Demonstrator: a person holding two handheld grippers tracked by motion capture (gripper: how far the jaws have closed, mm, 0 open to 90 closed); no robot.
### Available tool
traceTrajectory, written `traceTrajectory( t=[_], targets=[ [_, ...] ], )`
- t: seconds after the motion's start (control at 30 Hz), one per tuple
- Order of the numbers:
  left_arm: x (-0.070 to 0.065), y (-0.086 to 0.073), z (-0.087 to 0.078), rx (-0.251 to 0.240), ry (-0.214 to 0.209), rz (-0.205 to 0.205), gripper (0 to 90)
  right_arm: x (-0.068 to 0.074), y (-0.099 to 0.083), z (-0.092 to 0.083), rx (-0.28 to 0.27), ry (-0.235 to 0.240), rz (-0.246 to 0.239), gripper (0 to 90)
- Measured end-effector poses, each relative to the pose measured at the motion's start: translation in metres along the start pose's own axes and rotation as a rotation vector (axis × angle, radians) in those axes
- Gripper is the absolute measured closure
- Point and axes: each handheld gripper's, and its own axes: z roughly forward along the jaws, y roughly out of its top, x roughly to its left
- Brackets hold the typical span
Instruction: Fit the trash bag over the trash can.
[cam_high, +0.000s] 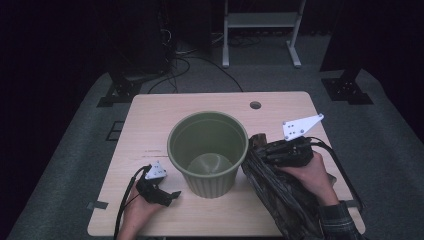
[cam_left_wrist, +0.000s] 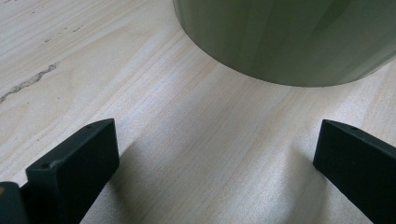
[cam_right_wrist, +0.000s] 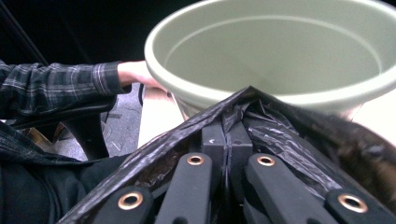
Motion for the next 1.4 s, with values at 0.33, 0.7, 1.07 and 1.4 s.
traceTrajectory(
  t=[0.33, 0.7, 1.07, 1.4],
  targets=[
    [0.0, 0.0, 0.0, -0.001, 0.0, 0.0, 0.0, 0.003, 0.028, -0.002, -0.036, 0.036, -0.047, 89.3],
    [0.0, 0.0, 0.0, -0.001, -0.001, 0.0, 0.0, -0.004, 0.064, 0.008, -0.06, 0.059, -0.077, 89.3],
    [0.0, 0.0, 0.0, -0.002, -0.001, 0.0, 0.0, -0.015, 0.09, 0.027, -0.068, 0.106, -0.079, 89.3],
    [0.0, 0.0, 0.0, -0.002, -0.002, 0.002, 0.0, -0.022, 0.115, 0.047, -0.083, 0.146, -0.088, 89.3]
  ],
)
